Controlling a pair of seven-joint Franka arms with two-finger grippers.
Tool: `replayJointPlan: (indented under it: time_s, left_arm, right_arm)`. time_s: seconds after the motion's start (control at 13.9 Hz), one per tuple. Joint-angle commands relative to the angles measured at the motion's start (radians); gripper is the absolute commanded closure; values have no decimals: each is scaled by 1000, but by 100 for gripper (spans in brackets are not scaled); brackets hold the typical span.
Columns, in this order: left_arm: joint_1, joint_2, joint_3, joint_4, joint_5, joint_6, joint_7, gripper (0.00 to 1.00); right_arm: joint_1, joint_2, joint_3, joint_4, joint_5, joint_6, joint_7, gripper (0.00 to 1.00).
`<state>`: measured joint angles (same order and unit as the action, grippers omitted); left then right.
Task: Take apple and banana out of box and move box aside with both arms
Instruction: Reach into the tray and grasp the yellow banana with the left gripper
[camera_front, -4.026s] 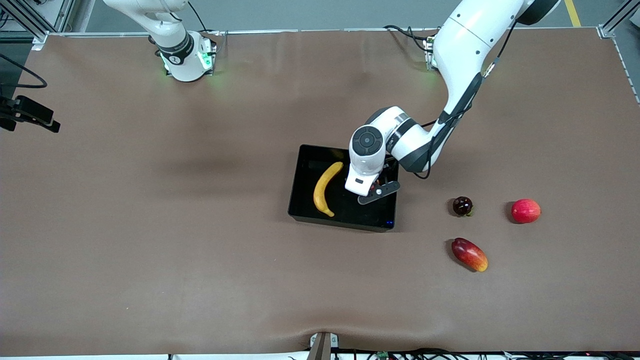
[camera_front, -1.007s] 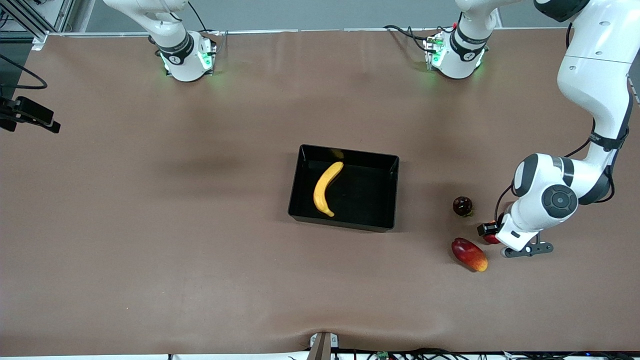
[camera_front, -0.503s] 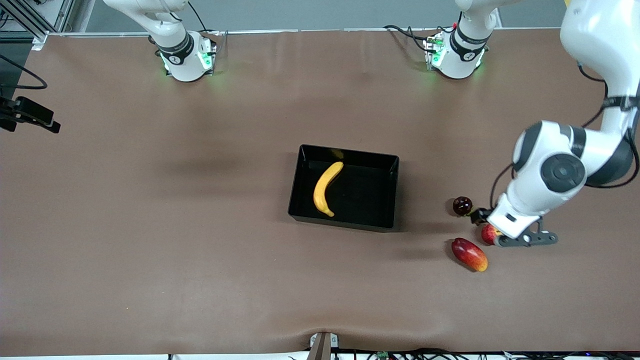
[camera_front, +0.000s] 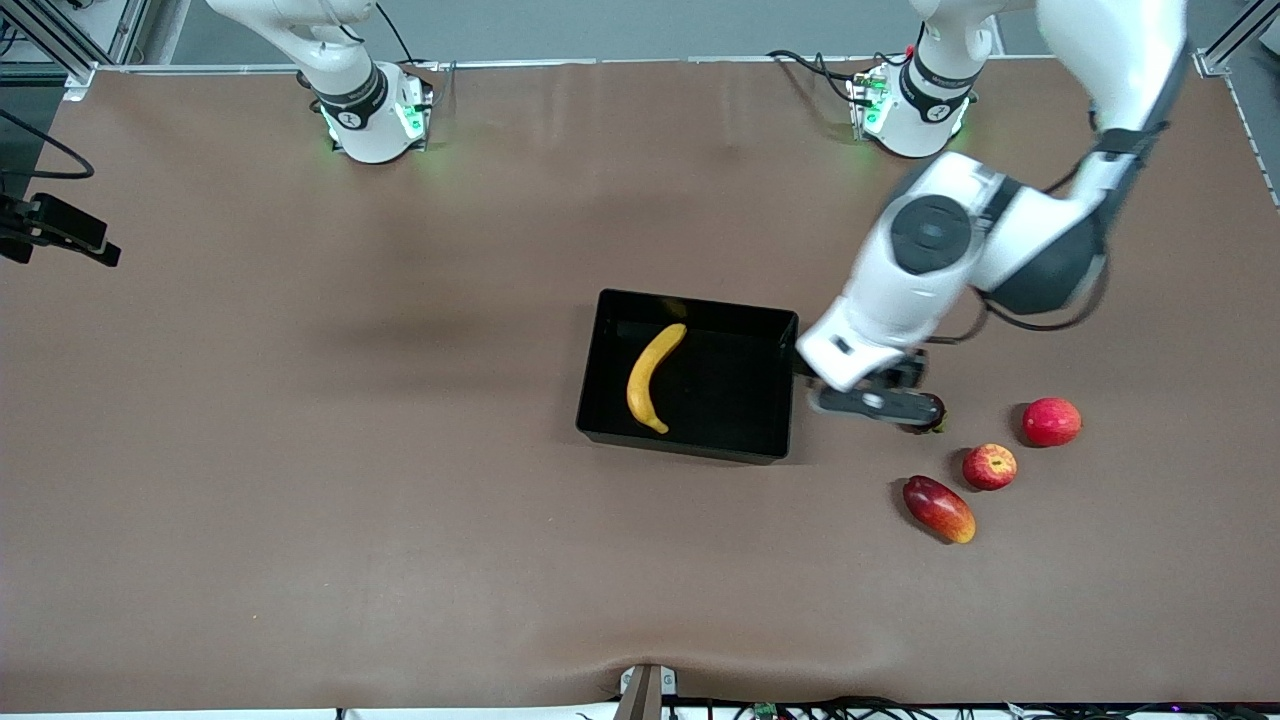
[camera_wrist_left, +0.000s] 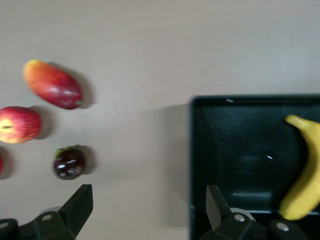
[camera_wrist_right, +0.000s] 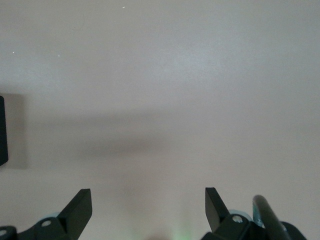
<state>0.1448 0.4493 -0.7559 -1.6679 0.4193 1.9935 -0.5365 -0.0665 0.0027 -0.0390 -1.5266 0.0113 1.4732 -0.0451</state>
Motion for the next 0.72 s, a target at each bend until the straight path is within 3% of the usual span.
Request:
replayJointPlan:
  time_s: [0.0, 0.29, 0.43, 0.65]
  left_arm:
    - [-103, 89, 1, 74, 24, -2, -69, 0]
    - [-301, 219, 71, 196, 55, 30, -252, 0]
    - [-410, 276, 151, 252, 55, 57, -307, 0]
    - [-539, 313, 295, 261, 42, 120, -343, 0]
  right_arm:
    - [-21, 3, 11, 11, 7, -10, -2, 0]
    - [-21, 3, 11, 11, 9, -10, -2, 0]
    - [-19, 3, 11, 11, 9, -10, -2, 0]
    - [-21, 3, 11, 11, 9, -10, -2, 0]
